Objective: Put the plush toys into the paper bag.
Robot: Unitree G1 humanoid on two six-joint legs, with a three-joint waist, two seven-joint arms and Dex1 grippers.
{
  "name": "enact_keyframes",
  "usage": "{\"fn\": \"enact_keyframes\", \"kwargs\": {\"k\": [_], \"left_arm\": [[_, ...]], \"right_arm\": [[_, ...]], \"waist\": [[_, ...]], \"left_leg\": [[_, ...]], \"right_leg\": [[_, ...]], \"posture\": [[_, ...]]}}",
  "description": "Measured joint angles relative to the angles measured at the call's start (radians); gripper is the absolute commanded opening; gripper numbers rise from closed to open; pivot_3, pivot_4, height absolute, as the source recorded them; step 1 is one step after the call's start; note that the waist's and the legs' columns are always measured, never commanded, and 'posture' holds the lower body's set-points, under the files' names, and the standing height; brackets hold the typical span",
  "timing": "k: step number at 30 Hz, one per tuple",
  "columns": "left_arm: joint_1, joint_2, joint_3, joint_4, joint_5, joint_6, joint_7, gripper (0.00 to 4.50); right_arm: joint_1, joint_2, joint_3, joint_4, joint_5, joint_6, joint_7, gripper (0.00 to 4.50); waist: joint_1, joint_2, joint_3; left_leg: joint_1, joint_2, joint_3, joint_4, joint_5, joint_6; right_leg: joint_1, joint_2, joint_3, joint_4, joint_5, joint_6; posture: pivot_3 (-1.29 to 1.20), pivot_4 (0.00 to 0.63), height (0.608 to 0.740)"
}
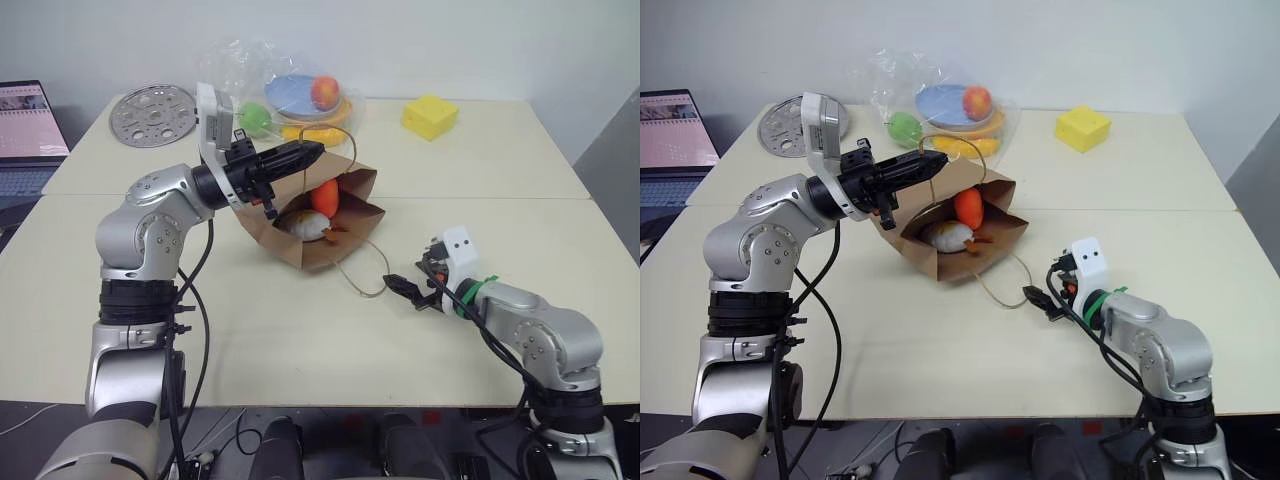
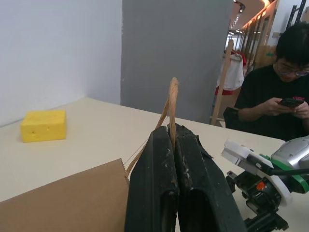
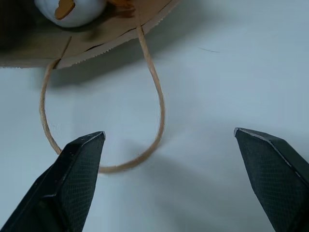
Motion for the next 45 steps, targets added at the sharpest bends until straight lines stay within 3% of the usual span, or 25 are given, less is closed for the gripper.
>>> {"fn": "enact_keyframes", "kwargs": {"k": [8, 10, 13, 21, 22, 29, 35, 39, 45], "left_arm": [[0.0, 0.002, 0.0, 0.0, 0.0, 0.0, 0.001, 0.0], [0.0, 0.002, 0.0, 0.0, 0.0, 0.0, 0.002, 0.0], [0.0, 0.002, 0.0, 0.0, 0.0, 0.0, 0.002, 0.0], [0.001, 0.002, 0.0, 0.0, 0.0, 0.0, 0.005, 0.0], [0.001, 0.002, 0.0, 0.0, 0.0, 0.0, 0.005, 0.0], [0.005, 0.005, 0.001, -0.001, 0.003, 0.0, 0.015, 0.0], [0.005, 0.032, 0.004, 0.001, 0.003, 0.001, 0.022, 0.0], [-0.014, 0.041, 0.017, 0.009, 0.002, 0.001, 0.024, 0.0], [-0.012, 0.05, 0.019, 0.005, -0.003, 0.008, 0.017, 0.0]], "right_arm": [[-0.04, 0.026, -0.005, 0.045, 0.015, 0.006, -0.021, 4.49], [-0.04, 0.029, 0.007, 0.064, 0.015, 0.002, -0.021, 4.12], [-0.04, 0.045, 0.011, 0.07, 0.022, -0.002, -0.02, 3.23], [-0.047, 0.062, -0.015, 0.069, 0.047, 0.01, -0.021, 0.19], [-0.05, 0.066, -0.024, 0.066, 0.058, 0.014, -0.022, 0.05], [-0.124, 0.076, -0.138, 0.038, 0.167, 0.06, -0.021, 0.05], [-0.391, 0.135, -0.361, 0.011, 0.452, 0.17, -0.089, 0.05], [-0.52, 0.153, -0.409, 0.046, 0.583, 0.226, -0.185, 0.05], [-0.53, 0.168, -0.411, 0.066, 0.682, 0.231, -0.288, 0.05]], "waist": [[0.008, 0.0, 0.0], [0.008, 0.0, 0.0], [0.008, 0.0, 0.0], [0.008, 0.0, 0.0], [0.008, 0.0, 0.0], [0.008, 0.0, 0.0], [0.005, 0.001, 0.001], [0.006, 0.001, 0.001], [0.006, 0.001, 0.001]], "left_leg": [[0.0, 0.0, 0.0, 0.0, 0.0, 0.0], [0.0, 0.0, 0.0, 0.0, 0.0, 0.0], [0.0, 0.0, 0.0, 0.0, 0.0, 0.0], [0.0, 0.0, 0.0, 0.0, 0.0, 0.0], [0.0, 0.0, 0.0, 0.0, 0.0, 0.0], [0.0, 0.0, 0.0, 0.0, 0.0, 0.0], [0.0, 0.0, 0.0, -0.001, 0.0, 0.0], [0.0, 0.0, 0.0, -0.001, 0.0, 0.0], [-0.001, 0.0, 0.0, -0.001, 0.0, 0.0]], "right_leg": [[0.0, 0.0, 0.0, 0.0, 0.0, 0.0], [0.0, 0.0, 0.0, 0.0, 0.0, 0.0], [0.0, 0.0, 0.0, 0.0, 0.0, 0.0], [0.0, 0.0, 0.0, 0.0, 0.0, 0.0], [0.0, 0.0, 0.0, 0.0, 0.0, 0.0], [0.0, 0.0, 0.0, 0.0, 0.0, 0.0], [-0.001, 0.0, -0.001, 0.0, 0.0, 0.0], [-0.001, 0.0, -0.001, 0.0, 0.0, 0.0], [-0.001, 0.0, -0.001, 0.0, 0.0, 0.0]], "posture": [[0.0, 0.15, 0.74], [0.0, 0.15, 0.74], [0.0, 0.15, 0.74], [0.0, 0.15, 0.74], [0.0, 0.15, 0.74], [0.0, 0.15, 0.74], [0.0, 0.15, 0.74], [0.0, 0.15, 0.74], [0.0, 0.15, 0.74]]}}
